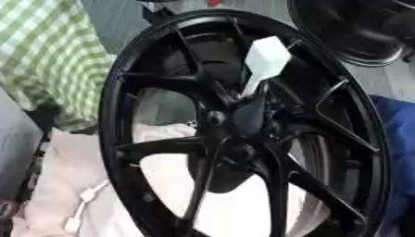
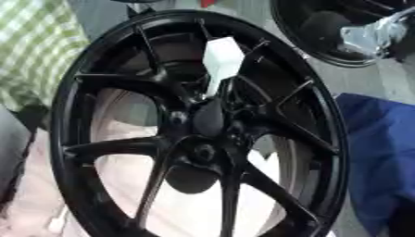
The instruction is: Pull the pin out of the wheel hub.
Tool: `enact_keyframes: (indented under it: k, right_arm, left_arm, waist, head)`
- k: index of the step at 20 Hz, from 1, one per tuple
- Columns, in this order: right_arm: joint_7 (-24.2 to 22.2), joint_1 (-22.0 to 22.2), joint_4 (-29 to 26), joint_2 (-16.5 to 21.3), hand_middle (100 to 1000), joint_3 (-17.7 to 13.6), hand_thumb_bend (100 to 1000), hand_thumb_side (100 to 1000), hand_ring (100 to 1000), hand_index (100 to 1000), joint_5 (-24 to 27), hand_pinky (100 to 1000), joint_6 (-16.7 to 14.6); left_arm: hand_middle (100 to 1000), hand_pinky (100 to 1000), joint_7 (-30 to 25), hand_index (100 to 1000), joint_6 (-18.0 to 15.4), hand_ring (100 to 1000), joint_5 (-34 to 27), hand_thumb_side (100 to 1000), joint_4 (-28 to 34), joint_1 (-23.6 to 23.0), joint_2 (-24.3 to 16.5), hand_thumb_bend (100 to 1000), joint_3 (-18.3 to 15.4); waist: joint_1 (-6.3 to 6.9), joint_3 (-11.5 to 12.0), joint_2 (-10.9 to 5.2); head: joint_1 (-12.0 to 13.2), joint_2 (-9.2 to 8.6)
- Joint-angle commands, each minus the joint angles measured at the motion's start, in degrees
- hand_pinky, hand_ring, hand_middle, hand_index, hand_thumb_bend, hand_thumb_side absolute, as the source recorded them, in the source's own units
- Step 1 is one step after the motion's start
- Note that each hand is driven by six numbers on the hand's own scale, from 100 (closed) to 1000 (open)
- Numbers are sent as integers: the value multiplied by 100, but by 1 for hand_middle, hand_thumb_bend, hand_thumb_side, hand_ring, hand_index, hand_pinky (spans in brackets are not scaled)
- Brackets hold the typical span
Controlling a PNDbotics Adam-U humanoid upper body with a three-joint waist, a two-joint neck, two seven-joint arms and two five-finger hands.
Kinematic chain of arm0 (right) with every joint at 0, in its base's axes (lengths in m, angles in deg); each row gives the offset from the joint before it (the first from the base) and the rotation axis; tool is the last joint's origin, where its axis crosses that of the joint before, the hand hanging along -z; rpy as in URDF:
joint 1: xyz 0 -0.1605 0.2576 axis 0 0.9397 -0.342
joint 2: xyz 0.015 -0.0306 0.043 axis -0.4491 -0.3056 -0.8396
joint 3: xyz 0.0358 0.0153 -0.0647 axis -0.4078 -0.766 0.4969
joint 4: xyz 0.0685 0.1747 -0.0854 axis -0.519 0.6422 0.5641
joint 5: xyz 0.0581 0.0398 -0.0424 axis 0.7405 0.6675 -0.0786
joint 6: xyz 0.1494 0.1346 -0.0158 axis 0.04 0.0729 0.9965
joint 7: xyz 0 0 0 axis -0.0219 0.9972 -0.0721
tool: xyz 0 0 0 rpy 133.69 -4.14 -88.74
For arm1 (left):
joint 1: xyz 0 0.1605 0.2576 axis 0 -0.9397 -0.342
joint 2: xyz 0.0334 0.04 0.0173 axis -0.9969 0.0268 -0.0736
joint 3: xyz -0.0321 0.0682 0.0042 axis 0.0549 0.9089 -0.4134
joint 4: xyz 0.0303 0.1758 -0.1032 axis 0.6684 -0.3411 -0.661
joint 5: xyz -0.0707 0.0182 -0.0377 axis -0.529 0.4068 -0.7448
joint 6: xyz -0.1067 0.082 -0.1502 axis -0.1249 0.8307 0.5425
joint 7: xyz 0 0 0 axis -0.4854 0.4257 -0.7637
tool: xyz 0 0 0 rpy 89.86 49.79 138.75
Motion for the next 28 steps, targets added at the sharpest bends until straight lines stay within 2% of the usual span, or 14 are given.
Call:
enact_keyframes:
  k: [1,8,12,23,25,26,28]
  right_arm:
    - [-209,-9,-70,229,721,-47,347,100,799,820,-174,791,-190]
    - [-798,84,-70,179,742,70,374,100,798,834,-620,797,-661]
    - [-913,112,-70,148,747,120,383,100,784,838,-791,796,-748]
    - [-1016,104,-70,20,745,303,384,100,789,836,-1059,796,-670]
    - [-1000,92,-70,-13,749,332,345,100,794,839,-1080,797,-616]
    - [-984,81,-70,-28,749,341,379,100,795,840,-1081,797,-584]
    - [-943,46,-70,-65,754,358,380,100,800,845,-1070,797,-504]
  left_arm:
    - [567,894,-3,795,-13,704,43,572,120,46,-134,150,-38]
    - [566,894,-40,795,-36,703,40,571,120,120,-118,151,-20]
    - [566,895,-60,795,-42,703,33,572,120,165,-111,151,-6]
    - [565,895,-110,795,-34,703,20,573,120,248,-66,152,25]
    - [565,895,-113,795,-34,703,18,572,120,253,-58,153,26]
    - [565,895,-115,795,-33,703,16,572,120,254,-53,153,27]
    - [565,895,-121,795,-36,703,13,571,120,266,-41,155,33]
  waist:
    - [62,-2,-108]
    - [62,84,-27]
    - [62,122,17]
    - [62,196,95]
    - [62,213,97]
    - [62,224,96]
    - [62,257,91]
  head:
    - [-41,-75]
    - [-243,-192]
    - [-319,-252]
    - [-424,-323]
    - [-450,-328]
    - [-462,-331]
    - [-500,-346]
